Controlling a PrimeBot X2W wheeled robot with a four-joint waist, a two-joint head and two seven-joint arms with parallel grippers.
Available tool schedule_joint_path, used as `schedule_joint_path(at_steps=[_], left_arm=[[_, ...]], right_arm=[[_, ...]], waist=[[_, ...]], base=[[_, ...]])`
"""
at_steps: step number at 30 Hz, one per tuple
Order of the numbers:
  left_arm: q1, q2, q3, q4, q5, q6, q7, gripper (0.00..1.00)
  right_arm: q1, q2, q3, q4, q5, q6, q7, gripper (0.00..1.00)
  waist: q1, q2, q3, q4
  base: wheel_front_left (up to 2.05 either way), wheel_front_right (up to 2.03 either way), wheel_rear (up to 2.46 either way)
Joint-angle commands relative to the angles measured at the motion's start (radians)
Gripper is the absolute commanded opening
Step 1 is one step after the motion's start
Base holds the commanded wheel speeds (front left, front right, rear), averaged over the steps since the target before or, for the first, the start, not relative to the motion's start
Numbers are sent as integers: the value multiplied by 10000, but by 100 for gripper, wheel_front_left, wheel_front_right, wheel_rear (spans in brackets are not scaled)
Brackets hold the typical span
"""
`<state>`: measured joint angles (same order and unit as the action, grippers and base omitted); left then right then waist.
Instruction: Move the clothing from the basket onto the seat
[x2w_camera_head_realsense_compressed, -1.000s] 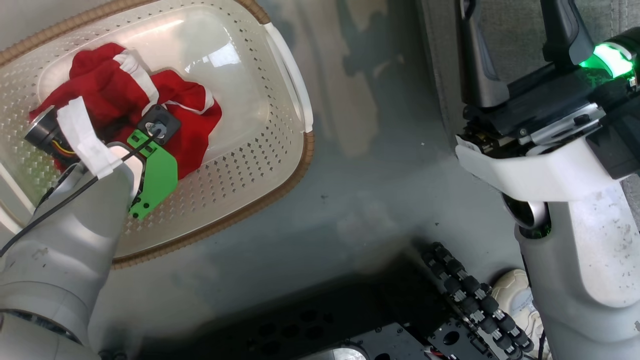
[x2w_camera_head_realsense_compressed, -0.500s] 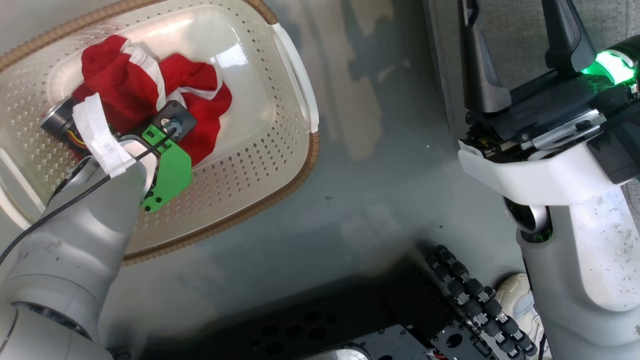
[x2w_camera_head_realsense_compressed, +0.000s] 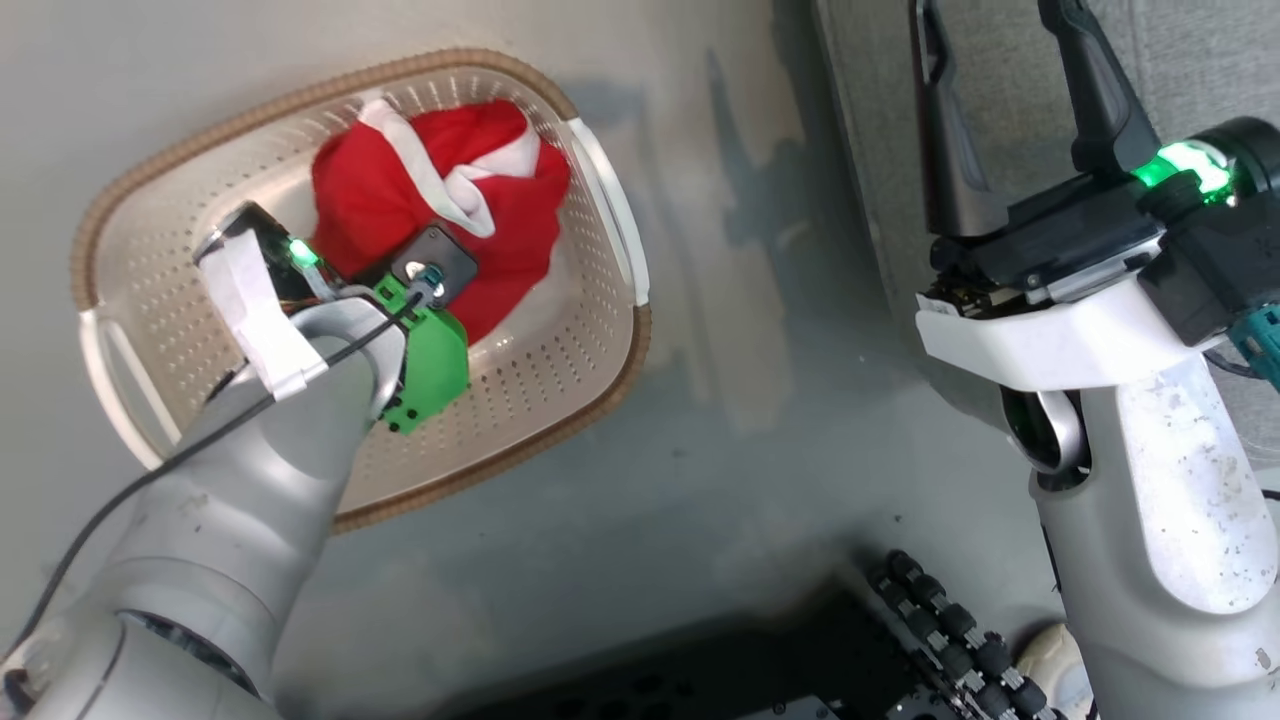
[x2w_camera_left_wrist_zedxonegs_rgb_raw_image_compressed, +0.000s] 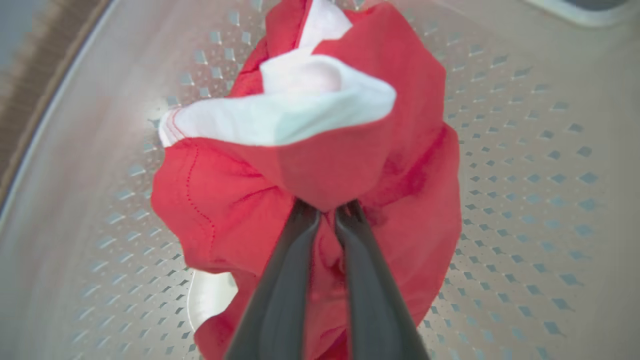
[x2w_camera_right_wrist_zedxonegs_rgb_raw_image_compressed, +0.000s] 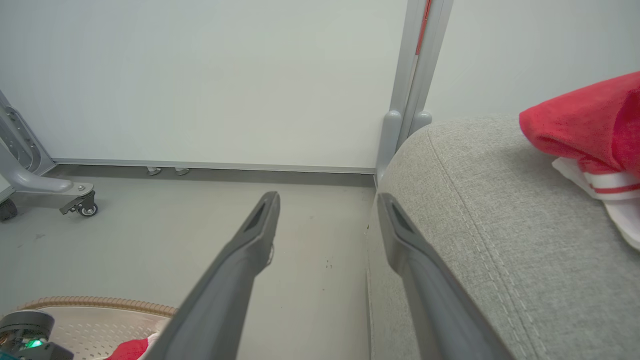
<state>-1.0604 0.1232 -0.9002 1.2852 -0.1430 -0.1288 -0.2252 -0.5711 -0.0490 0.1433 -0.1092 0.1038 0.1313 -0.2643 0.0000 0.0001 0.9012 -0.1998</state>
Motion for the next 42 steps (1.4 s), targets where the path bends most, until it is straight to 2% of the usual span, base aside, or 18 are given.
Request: schedule_joint_path(at_steps=[1,10,25,42], left_arm=[[208,-84,-18,-62,-104,-13,-126,0],[1185,-470,10,-1060,-782,-20,-405,0],[3153,-321,1060,-4200,-1189,70,-406,0],[4217,-336,2886,-7492,-923,115,-406,0]], right_arm=[[198,-26,-75,113,-32,-10,-1,100],[1032,-27,-366,863,-197,-10,1,100],[2549,-29,-624,1750,-274,-10,-1,100],[3817,-27,-513,2047,96,-10,-1,100]], waist=[[0,-1,-915,341],[0,-1,-2816,906],[0,-1,-5456,1734],[0,-1,-7334,1998]], base=[[0,0,0],[0,0,0],[0,0,0],[0,0,0]])
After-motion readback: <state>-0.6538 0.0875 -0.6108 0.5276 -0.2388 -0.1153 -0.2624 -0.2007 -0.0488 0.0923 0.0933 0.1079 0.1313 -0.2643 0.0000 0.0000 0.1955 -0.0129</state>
